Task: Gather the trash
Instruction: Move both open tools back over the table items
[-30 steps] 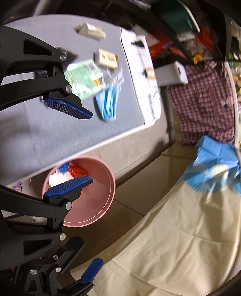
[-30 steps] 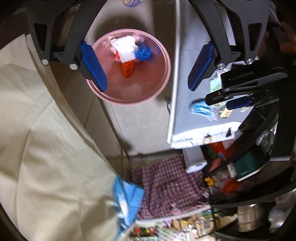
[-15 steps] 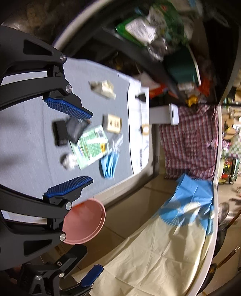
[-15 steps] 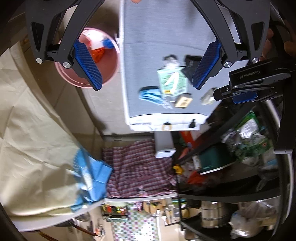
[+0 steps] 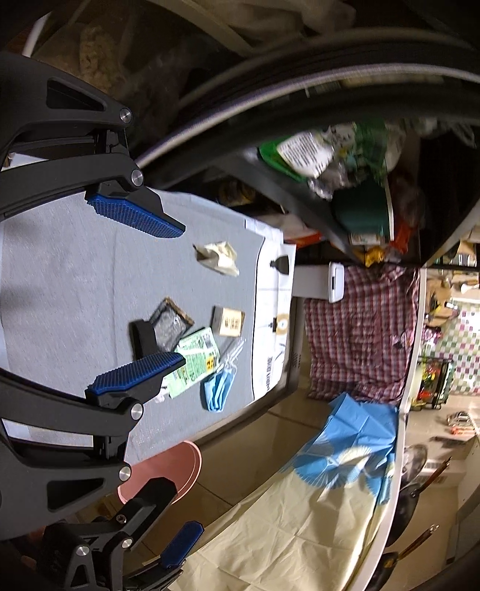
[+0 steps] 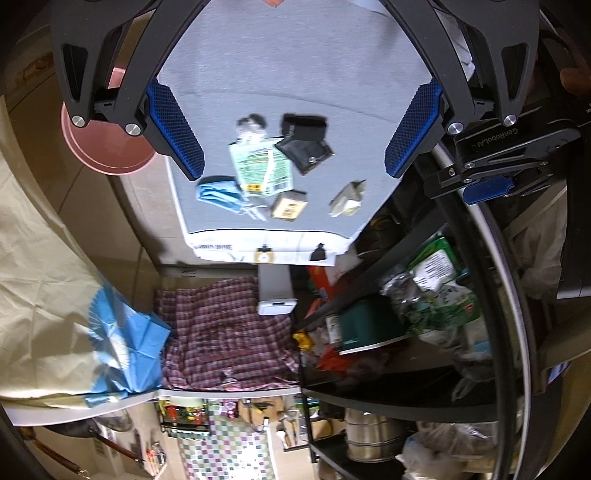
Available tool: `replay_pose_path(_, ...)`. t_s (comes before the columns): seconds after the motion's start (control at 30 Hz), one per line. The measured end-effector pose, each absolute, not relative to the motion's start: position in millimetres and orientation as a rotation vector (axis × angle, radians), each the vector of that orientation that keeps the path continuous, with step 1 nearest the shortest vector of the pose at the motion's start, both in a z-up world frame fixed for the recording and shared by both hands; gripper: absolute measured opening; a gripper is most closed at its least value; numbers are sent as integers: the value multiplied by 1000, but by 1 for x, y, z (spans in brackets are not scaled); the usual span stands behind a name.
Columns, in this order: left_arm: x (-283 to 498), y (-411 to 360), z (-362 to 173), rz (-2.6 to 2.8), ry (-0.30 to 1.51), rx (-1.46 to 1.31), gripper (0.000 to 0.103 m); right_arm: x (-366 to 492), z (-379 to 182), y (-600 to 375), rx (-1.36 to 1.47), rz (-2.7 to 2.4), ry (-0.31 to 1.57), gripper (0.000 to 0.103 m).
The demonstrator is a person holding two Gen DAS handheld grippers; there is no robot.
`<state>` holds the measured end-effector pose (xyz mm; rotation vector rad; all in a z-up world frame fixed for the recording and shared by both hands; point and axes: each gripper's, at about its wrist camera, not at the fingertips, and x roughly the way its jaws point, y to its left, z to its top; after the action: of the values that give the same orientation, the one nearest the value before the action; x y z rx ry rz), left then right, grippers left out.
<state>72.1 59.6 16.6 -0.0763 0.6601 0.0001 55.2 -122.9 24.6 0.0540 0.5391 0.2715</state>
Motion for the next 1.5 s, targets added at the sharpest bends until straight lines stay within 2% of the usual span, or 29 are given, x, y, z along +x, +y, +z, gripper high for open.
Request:
replay_pose_path(0.73,55,113,2,108,626,-122,63,53,14,-66,22,344,563,97)
replay_pose_path(1.1,87,122,-33,147,660,-136,63,74,-13,-64,21,326,590,97)
replay_pose_path(1.5,133,96,-71,112,705,-81,63,118,-61,-103,60,235,639,97)
